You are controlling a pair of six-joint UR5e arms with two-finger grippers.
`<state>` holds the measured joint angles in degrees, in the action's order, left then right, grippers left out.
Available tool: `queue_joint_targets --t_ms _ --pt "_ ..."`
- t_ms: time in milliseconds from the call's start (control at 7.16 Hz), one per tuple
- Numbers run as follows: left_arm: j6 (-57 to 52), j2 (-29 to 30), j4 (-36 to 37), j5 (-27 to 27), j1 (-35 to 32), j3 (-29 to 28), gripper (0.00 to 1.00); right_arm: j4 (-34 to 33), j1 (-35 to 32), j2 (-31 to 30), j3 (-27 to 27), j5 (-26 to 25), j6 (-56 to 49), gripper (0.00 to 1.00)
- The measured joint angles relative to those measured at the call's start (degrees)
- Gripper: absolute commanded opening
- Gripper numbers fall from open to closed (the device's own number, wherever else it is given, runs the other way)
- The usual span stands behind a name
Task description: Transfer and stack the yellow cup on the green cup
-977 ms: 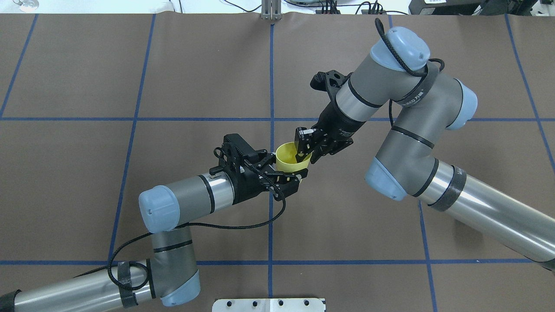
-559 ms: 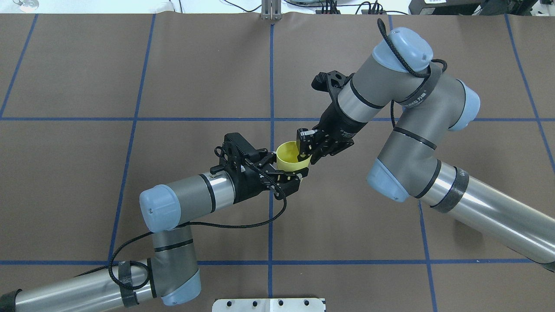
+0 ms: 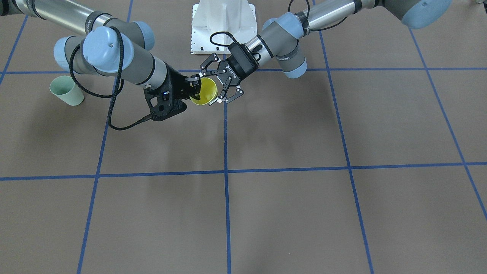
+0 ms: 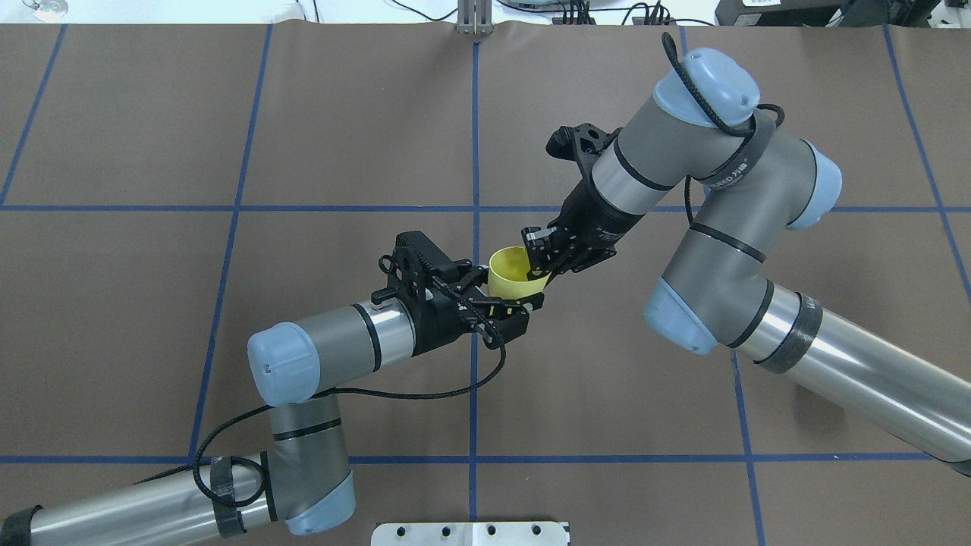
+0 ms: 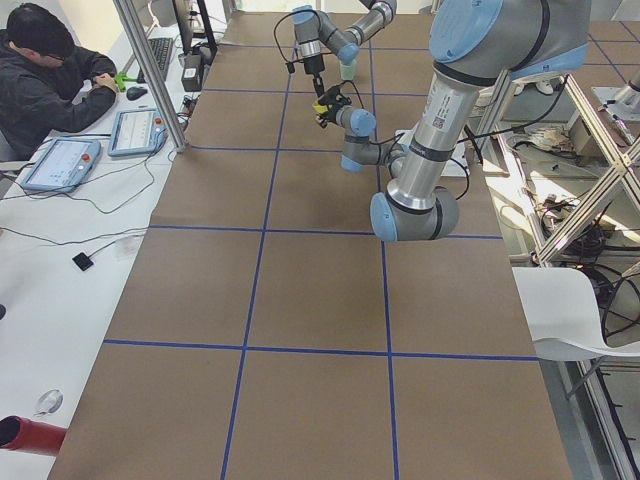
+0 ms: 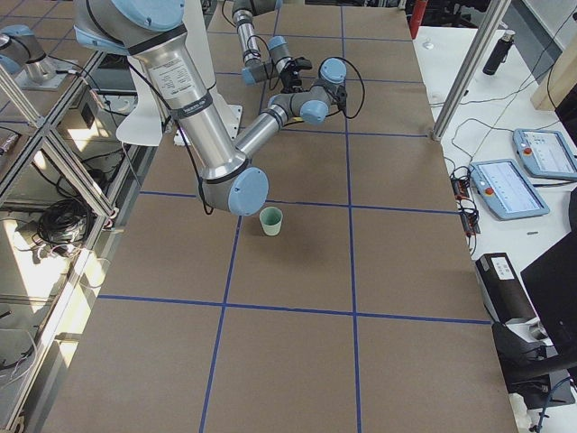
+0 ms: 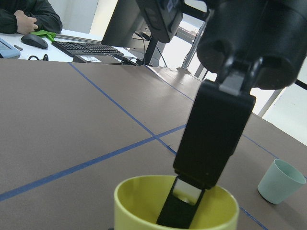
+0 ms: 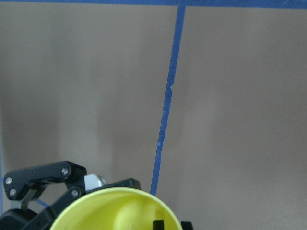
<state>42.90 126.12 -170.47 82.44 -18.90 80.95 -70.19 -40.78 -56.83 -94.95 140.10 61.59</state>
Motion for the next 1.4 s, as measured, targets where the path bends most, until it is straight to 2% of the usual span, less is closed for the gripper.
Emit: queue_joint_targets --t_ms 838,1117,1396 --pt "0.37 0.05 -0.29 -0.01 -0.14 0.25 1.00 -0.02 -1.44 -1.17 -0.94 -1.70 -0.61 0.00" --pt "0.94 -0.26 -0.24 -0.02 -0.31 0.44 1.00 -0.15 -4.39 -2.91 -0.94 -5.14 -0.65 0.00" --pt "1.41 -2.68 0.11 -0.06 -1.02 1.01 0.99 -0.26 -6.85 -4.06 -1.55 -11.32 -0.81 0.00"
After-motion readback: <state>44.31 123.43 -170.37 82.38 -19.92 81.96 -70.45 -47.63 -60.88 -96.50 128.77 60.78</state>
